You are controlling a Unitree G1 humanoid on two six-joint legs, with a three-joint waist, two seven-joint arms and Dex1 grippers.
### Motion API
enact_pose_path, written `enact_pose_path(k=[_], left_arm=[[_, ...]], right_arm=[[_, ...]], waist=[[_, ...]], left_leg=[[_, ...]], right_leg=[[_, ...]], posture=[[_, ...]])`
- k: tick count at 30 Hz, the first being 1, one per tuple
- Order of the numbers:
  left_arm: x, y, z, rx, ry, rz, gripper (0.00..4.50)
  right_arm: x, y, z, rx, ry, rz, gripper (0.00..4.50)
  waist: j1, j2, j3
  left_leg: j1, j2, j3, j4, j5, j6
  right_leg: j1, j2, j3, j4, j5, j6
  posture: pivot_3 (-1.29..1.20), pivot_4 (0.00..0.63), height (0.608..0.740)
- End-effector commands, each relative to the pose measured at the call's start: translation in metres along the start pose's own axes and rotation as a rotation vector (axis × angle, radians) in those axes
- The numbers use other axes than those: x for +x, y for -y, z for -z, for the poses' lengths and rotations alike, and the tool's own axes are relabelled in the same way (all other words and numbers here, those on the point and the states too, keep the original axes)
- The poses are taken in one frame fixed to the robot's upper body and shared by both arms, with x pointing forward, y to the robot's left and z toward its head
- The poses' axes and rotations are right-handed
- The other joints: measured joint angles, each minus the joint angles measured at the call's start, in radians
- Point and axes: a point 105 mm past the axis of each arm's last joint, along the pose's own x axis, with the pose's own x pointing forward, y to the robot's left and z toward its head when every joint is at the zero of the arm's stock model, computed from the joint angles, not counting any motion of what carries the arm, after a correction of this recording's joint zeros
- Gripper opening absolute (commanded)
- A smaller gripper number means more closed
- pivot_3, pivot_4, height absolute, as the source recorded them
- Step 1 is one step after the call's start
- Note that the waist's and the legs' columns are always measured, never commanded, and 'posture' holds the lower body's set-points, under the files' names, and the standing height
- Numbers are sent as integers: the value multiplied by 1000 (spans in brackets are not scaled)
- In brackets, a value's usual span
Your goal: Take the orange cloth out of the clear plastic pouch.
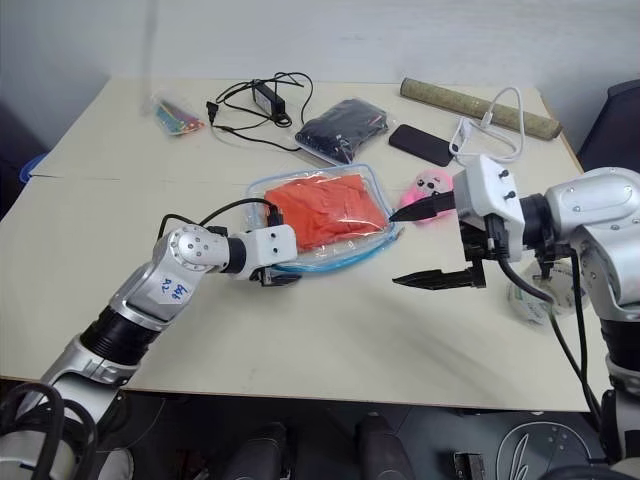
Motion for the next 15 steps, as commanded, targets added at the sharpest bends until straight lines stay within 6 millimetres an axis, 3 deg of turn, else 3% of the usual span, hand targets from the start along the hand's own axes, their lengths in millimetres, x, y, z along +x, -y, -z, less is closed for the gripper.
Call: enact_pose_path(k=[1,9,13,15], left_arm=[[-4,1,1,-6,8,-14,2168],[-29,11,19,21,8,22,17],[-48,16,32,78,6,48,17],[-69,22,38,158,51,105,17]], right_arm=[[-12,5,-4,-44,-24,73,4500],[-12,10,0,-30,-28,113,4500],[-13,11,0,-24,-27,121,4500],[-13,10,2,-18,-29,120,4500]], waist=[[-1,0,0],[-11,0,0],[-22,0,0],[-25,0,0]], left_leg=[[0,0,0,0,0,0],[0,1,0,0,0,0],[0,1,0,0,0,0],[0,1,0,0,0,0]], right_leg=[[0,0,0,0,0,0],[0,1,0,1,0,0],[0,1,0,1,0,0],[0,0,0,1,0,0]], posture=[[0,150,740],[0,150,740],[0,150,740],[0,150,740]])
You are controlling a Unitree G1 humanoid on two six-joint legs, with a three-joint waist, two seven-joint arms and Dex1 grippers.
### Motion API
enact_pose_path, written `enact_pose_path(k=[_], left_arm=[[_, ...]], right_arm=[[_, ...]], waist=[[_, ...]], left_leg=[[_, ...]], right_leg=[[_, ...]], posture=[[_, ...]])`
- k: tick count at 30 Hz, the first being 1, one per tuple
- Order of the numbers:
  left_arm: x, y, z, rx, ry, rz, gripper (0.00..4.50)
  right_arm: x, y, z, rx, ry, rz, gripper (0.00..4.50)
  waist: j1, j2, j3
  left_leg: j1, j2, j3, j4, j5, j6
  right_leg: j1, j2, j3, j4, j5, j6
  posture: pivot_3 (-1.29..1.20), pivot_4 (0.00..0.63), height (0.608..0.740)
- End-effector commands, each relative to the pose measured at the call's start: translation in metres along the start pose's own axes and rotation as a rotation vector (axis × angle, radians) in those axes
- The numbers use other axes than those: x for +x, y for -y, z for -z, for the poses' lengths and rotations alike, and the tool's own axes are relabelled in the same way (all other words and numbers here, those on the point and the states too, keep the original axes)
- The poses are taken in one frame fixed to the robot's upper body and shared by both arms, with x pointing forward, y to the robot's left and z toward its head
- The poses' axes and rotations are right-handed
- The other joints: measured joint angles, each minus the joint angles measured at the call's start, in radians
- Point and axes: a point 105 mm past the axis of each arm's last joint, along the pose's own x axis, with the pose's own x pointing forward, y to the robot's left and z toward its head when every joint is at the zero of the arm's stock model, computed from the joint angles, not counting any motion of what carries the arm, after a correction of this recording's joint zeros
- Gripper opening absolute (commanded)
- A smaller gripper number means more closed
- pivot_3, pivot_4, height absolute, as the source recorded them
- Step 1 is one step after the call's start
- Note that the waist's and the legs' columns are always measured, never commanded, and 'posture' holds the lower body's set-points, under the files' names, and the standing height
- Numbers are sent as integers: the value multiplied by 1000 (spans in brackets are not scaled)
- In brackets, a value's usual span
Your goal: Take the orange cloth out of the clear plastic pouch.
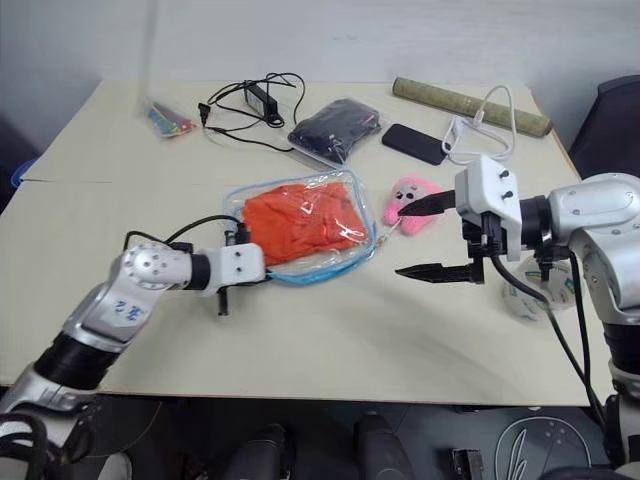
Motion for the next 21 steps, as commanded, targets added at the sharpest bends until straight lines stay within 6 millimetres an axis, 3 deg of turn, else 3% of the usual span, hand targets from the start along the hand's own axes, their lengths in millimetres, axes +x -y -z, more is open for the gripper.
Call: enact_pose_path(k=[1,5,9,11,21], left_arm=[[-32,8,-1,139,90,76,17],[-46,16,2,248,157,145,17],[-47,13,24,357,118,144,17],[-44,12,32,340,98,154,17],[-23,11,26,149,114,45,17]], right_arm=[[-10,3,-8,-35,5,37,4500],[-12,-2,-5,-13,6,6,4500],[-15,-9,-1,16,-3,-33,4500],[-16,-10,2,23,-17,-32,4500],[-16,-15,17,55,-55,7,4500]], waist=[[-5,0,0],[-2,0,0],[2,0,0],[0,0,0],[0,0,0]], left_leg=[[0,0,0,0,0,0],[0,0,0,-1,0,0],[0,-1,-1,-1,0,1],[0,-1,-1,-1,-1,2],[0,-1,-1,-1,-1,3]], right_leg=[[0,0,0,0,0,0],[0,-1,-1,-1,0,0],[1,-2,-2,-3,0,0],[1,-2,-2,-3,0,0],[1,-1,-2,0,0,0]], posture=[[0,150,740],[0,150,740],[0,150,740],[0,150,740],[0,150,740]])
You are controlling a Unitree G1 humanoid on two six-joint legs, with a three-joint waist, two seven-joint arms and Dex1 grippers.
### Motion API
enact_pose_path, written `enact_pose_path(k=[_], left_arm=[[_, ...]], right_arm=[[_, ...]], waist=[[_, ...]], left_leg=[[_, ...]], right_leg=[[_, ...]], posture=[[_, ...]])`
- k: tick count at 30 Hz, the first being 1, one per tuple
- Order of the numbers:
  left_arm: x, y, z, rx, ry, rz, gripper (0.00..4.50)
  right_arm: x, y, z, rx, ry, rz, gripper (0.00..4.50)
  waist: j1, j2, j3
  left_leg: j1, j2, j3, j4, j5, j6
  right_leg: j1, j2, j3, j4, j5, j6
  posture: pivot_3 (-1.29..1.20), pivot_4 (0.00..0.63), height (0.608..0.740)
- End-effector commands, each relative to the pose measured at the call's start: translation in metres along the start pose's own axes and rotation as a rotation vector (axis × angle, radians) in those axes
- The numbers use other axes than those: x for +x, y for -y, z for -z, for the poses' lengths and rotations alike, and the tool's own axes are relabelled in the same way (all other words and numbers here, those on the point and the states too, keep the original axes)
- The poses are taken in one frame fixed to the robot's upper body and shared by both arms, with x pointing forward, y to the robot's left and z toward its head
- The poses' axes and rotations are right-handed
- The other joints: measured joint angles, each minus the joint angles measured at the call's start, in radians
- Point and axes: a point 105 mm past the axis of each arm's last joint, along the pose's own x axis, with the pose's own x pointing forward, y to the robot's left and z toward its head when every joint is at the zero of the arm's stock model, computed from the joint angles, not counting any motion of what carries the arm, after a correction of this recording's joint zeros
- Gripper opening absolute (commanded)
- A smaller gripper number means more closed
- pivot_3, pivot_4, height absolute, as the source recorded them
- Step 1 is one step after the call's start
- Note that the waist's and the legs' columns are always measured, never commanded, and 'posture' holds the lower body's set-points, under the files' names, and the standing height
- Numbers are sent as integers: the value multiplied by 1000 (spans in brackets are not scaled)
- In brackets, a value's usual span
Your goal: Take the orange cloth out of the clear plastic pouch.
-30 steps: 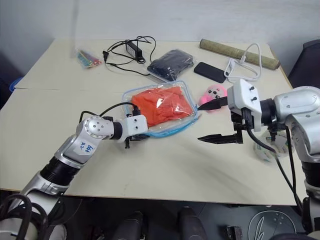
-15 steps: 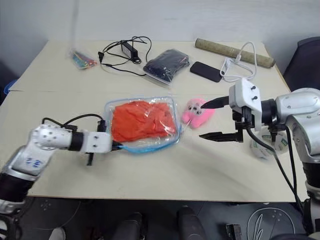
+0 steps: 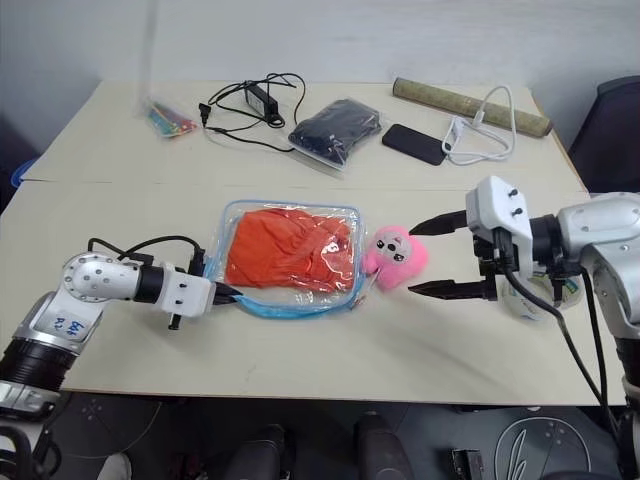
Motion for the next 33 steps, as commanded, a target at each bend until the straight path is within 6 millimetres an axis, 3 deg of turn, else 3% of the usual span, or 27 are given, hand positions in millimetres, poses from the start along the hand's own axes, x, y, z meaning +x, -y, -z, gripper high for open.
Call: enact_pose_path(k=[1,6,13,16,20,21,24,26,30,33], left_arm=[[-1,-3,-2,-43,-15,-49,17],[2,-6,-7,-113,-12,-110,17],[-10,-3,-22,-243,48,-147,1907],[-29,2,-37,-345,121,-178,2823],[-62,7,-70,-591,308,-129,4018],[-66,7,-75,-618,329,-119,4018],[-104,3,-118,-696,491,-12,4018],[-112,1,-132,-699,519,14,4018],[-109,-2,-134,-700,476,-7,4018],[-104,-3,-128,-696,440,-30,4063]], right_arm=[[-10,2,-8,-45,-7,53,4500],[-8,4,-2,-34,-10,78,4500],[-5,5,10,13,-13,125,4500],[-1,4,20,64,-3,166,4500],[4,13,32,127,27,277,4500],[4,15,34,137,33,296,4500],[20,25,52,263,86,395,4500],[31,27,61,309,94,407,4500],[44,31,80,373,95,440,4500],[50,30,89,396,97,435,3618]], waist=[[0,0,0],[0,0,0],[0,0,0],[-4,0,0],[-4,-1,0],[-3,-1,0],[-4,-6,-1],[-5,-7,-1],[-5,-5,-1],[-5,-5,-1]], left_leg=[[0,0,0,0,0,0],[0,0,0,0,0,0],[0,0,0,0,0,0],[0,1,0,0,0,0],[0,1,-1,0,0,1],[0,1,-1,0,0,0],[0,1,-5,0,0,0],[0,1,-7,0,0,0],[1,-1,-7,0,1,-1],[1,-1,-7,0,2,-3]], right_leg=[[0,0,0,0,0,0],[0,0,0,1,0,0],[0,0,0,0,0,0],[0,1,0,0,0,0],[0,1,0,2,0,0],[0,1,0,2,0,0],[1,1,-1,2,0,0],[2,1,-3,2,0,0],[3,0,-5,0,0,0],[4,0,-5,0,0,0]], posture=[[0,150,740],[0,150,740],[0,150,740],[0,150,740],[0,150,740],[0,150,740],[0,150,740],[0,150,740],[0,150,740],[0,150,740]])
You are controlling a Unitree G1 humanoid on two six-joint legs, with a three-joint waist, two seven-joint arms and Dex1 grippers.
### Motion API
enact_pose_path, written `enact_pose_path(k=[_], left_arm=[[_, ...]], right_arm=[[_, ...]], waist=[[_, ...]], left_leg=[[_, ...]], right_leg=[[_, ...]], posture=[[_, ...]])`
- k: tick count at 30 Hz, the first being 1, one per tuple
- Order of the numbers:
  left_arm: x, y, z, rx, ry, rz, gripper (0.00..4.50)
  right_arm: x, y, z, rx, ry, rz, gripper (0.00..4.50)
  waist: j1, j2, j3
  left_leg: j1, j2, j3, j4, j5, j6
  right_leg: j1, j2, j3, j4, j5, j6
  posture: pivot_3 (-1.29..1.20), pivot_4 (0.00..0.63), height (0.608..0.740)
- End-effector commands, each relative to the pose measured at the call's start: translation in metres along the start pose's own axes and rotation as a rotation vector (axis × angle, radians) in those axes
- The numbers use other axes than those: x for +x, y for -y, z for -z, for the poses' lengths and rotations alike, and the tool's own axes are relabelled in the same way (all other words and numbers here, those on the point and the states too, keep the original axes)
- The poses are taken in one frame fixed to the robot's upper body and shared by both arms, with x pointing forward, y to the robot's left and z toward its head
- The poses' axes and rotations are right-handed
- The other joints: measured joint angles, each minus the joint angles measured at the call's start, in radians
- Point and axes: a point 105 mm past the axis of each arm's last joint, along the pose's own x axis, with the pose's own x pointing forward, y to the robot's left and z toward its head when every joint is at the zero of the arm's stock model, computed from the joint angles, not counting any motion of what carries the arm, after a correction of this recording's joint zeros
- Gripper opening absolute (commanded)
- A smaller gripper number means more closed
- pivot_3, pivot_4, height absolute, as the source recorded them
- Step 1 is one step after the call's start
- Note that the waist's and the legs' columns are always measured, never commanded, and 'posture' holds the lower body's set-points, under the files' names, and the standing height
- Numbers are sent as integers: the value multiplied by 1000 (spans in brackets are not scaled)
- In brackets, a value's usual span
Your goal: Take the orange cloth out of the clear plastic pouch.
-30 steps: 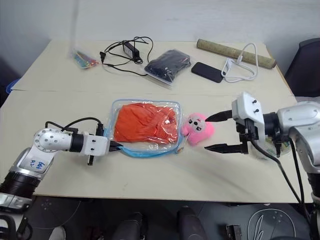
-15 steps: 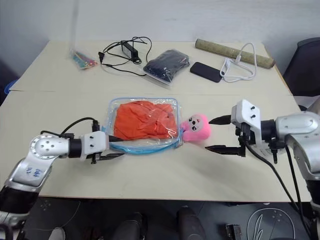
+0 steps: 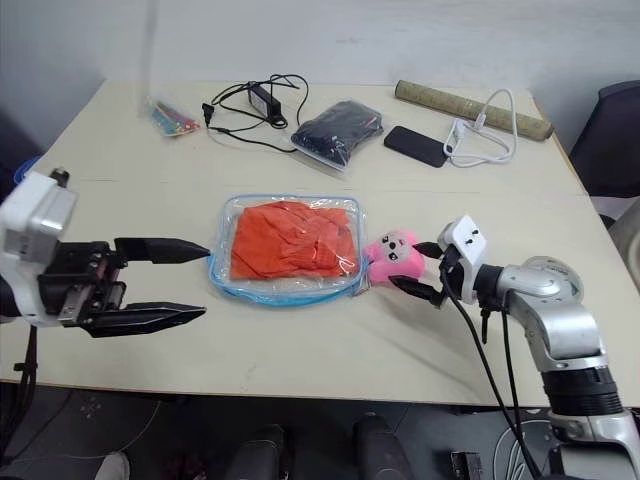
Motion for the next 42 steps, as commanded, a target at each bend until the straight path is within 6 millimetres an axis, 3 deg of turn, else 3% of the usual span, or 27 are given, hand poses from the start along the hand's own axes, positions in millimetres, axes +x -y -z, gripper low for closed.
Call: enact_pose_path(k=[1,6,12,15,21,28,30,33,38,42], left_arm=[[1,-3,0,34,-19,-33,4063],[1,-7,8,65,-73,-66,4063],[-4,-13,15,86,-101,-118,4063],[-9,-16,16,86,-106,-139,4063],[-13,-16,18,82,-117,-157,4063],[-7,-12,19,83,-120,-149,4063],[-7,-11,19,83,-121,-147,4063],[-5,-7,21,70,-119,-131,4063],[1,-1,27,47,-126,-96,4063],[7,0,32,45,-144,-69,4063]], right_arm=[[3,0,3,-12,6,-4,3350],[-1,2,3,-3,21,-13,1630],[-12,3,-12,-41,82,-27,21],[-20,0,-31,-100,153,-51,21],[-28,-49,-72,-296,193,-380,21],[-23,-69,-87,-496,152,-574,21],[-22,-73,-85,-530,135,-615,21],[-10,-112,-67,-610,95,-792,21],[33,-161,-34,-698,119,-910,21],[65,-175,-6,-833,88,-917,21]], waist=[[0,0,0],[-4,0,0],[0,0,0],[0,0,0],[-4,1,0],[-1,1,1],[0,1,1],[1,1,1],[-9,0,0],[-18,0,0]], left_leg=[[0,0,0,0,0,0],[0,1,0,0,0,0],[0,0,0,-1,0,0],[0,0,0,-1,0,0],[0,1,0,-2,-1,1],[0,1,-1,-2,-1,1],[0,1,-1,-2,-1,1],[0,1,-2,-2,-1,1],[0,2,-3,-2,0,0],[0,1,-4,-2,1,-3]], right_leg=[[0,0,0,0,0,0],[0,1,0,0,0,0],[0,1,0,-1,0,0],[0,1,0,-1,0,0],[0,1,0,-2,0,0],[1,1,-1,-3,0,-1],[1,0,-1,-3,0,-1],[1,0,-2,-4,0,-1],[1,1,-2,-2,0,-1],[0,1,-3,-2,0,-1]], posture=[[0,150,740],[0,150,740],[0,150,740],[0,150,740],[0,150,740],[0,150,740],[0,150,740],[0,150,740],[0,150,740],[0,150,740]])
